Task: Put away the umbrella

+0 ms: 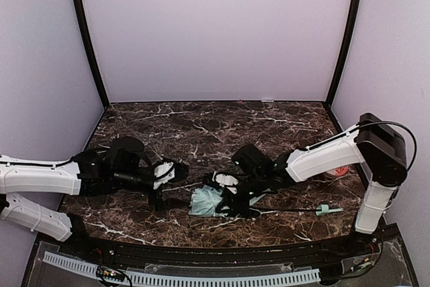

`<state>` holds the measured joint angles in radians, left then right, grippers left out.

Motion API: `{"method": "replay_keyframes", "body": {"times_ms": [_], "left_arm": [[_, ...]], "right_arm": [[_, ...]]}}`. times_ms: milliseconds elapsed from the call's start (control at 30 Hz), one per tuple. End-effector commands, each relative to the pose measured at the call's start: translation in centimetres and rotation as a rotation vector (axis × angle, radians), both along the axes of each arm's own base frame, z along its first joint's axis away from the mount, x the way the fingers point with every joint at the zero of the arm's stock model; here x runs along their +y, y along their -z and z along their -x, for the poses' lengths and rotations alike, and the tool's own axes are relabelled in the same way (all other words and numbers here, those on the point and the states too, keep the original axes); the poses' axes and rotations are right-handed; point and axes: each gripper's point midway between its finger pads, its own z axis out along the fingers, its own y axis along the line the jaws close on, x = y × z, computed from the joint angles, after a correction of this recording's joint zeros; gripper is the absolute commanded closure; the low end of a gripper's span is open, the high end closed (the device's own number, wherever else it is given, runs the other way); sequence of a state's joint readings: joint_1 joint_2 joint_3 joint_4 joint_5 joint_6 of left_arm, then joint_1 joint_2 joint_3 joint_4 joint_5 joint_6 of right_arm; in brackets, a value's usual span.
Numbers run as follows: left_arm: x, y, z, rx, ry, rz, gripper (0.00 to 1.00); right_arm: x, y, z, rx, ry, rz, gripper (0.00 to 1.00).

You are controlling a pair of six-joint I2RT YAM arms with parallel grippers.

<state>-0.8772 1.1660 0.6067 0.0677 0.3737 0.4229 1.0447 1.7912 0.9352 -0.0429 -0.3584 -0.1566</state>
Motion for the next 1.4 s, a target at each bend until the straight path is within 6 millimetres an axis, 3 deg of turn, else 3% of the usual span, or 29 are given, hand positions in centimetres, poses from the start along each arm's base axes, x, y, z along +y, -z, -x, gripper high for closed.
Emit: {"method": "replay_keyframes", "body": {"times_ms": [0,200,300,500,633,867,1033,1133,1233,1367], "left_arm": [[-1.5,0.7,2.6,-0.306,0.187,-0.058,0.13],[-3.0,5.7,1.4,-0.421,0.268,-0.291,0.02],[-3.6,6.7,0.2,-0.455,0.259,-0.337,0.01],[-4.6,9.0,1.2,-0.293,0.295,-0.367,0.01],[-3.3,12.3,2.7,-0.110,0.321,-0.494,0.01],[-1.4,15.8,1.9,-0.050,0.288,-0.646,0.02],[0.3,17.8,2.8,0.092,0.311,-0.761,0.20],[1.6,18.7,3.8,0.212,0.324,-0.825,0.41],[2.4,19.4,4.2,0.283,0.307,-0.869,0.60],[3.1,20.0,4.5,0.347,0.282,-0.893,0.83]], "right_arm": [[-3.9,4.5,3.7,0.408,0.043,0.171,0.88],[-3.5,4.5,3.9,0.486,-0.017,0.192,0.89],[-3.0,4.3,3.5,0.529,-0.022,0.186,0.90],[-1.7,3.9,1.7,0.548,-0.005,0.157,0.90],[-1.1,3.5,0.2,0.529,0.009,0.137,0.90],[-1.0,2.9,-0.7,0.510,-0.020,0.103,0.90],[-0.5,2.0,-2.0,0.488,-0.015,0.074,0.90],[-0.2,1.1,-3.3,0.464,0.005,0.046,0.87],[-0.1,0.4,-4.7,0.411,0.034,0.034,0.75],[-0.6,-1.5,-6.8,0.345,0.085,-0.008,0.51]]}}
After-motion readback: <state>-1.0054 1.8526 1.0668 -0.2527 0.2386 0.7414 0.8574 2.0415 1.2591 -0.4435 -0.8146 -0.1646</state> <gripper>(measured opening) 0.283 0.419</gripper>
